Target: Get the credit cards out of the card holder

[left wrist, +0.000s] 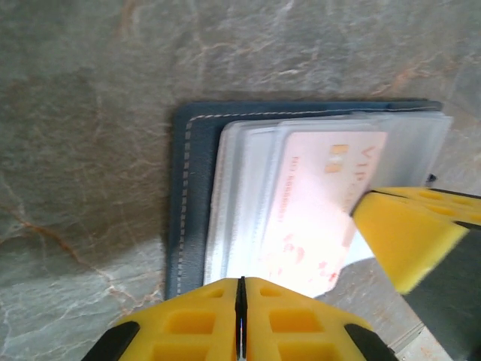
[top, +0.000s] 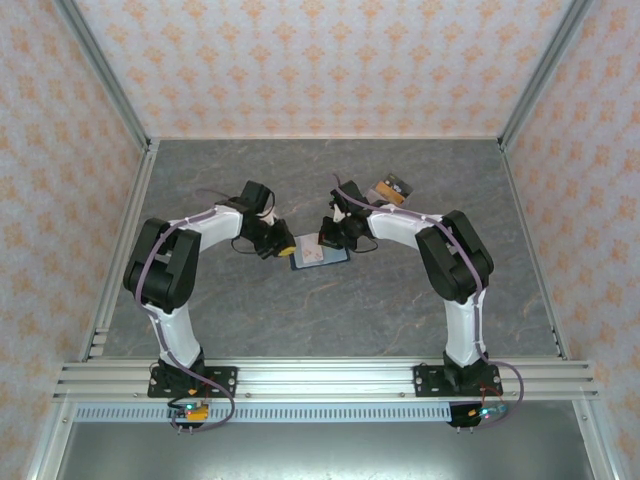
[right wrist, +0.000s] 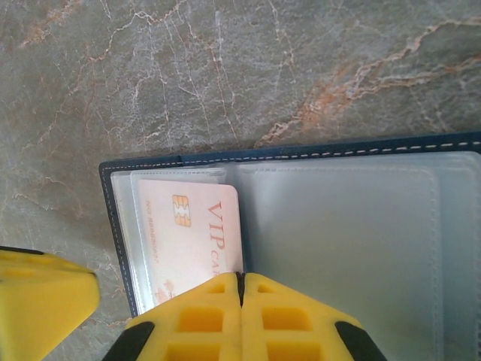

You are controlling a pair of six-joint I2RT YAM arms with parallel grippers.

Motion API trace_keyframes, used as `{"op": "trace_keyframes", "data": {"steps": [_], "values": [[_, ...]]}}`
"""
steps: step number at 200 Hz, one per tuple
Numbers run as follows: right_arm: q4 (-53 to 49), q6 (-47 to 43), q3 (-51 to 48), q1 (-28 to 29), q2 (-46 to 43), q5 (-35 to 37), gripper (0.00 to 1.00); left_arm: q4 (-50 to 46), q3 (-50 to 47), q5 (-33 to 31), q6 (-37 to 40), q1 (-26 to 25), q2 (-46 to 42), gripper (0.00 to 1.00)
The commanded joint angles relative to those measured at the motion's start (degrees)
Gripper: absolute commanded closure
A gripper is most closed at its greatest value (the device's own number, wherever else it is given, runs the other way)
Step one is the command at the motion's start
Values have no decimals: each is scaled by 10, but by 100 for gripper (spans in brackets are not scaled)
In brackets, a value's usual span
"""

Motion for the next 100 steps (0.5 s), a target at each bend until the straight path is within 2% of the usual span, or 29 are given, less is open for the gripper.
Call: {"op": "trace_keyframes", "data": {"steps": [1, 43, 100], "values": [[11, 2, -6, -3, -12, 2, 95, 6, 19, 14, 9, -9, -7, 89], [15, 4, -5, -3, -8, -6, 95, 5, 48, 21, 13, -21, 28, 89], [10, -4, -5, -4, -9, 4, 96, -13, 44, -15, 21, -20, 61, 90]]}}
